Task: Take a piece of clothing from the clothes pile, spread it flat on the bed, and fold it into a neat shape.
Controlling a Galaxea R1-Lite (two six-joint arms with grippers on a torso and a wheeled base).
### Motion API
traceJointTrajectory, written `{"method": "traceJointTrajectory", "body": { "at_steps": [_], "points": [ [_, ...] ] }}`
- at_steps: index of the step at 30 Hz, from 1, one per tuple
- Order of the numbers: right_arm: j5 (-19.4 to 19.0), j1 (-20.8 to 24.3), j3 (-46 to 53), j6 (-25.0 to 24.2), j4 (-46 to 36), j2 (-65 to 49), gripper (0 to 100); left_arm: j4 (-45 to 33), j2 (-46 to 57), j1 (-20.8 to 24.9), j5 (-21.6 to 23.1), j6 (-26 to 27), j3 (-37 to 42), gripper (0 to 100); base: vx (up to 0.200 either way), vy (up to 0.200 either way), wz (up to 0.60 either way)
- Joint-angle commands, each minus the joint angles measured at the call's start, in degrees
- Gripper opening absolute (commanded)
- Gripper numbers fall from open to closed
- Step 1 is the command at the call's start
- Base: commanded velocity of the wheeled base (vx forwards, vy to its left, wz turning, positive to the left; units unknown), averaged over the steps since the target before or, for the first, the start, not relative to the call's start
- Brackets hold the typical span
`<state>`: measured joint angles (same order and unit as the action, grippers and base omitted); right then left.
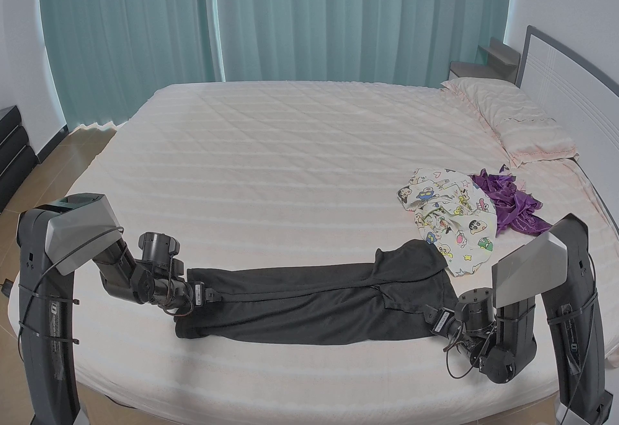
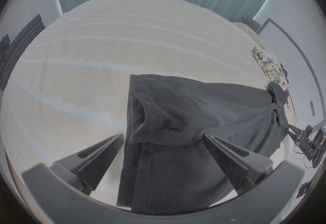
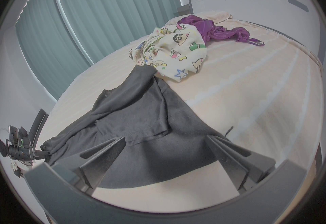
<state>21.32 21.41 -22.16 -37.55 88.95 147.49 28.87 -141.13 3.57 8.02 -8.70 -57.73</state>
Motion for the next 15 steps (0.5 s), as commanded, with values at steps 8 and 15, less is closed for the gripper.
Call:
{"method": "traceJointTrajectory", "body": {
  "at_steps": [8, 15],
  "points": [
    [0.39, -0.23, -0.16, -0.16, 0.69, -2.39, 100, -6.81, -0.11, 0.47, 0.42, -0.08, -4.23, 100, 0.0, 0.0, 0.0],
    [0.39, -0.31, -0.07, -0.33, 0.69, -2.56, 100, -7.6, -0.11, 0.73, 0.5, -0.17, -4.67, 0, 0.0, 0.0, 0.0]
  ]
}}
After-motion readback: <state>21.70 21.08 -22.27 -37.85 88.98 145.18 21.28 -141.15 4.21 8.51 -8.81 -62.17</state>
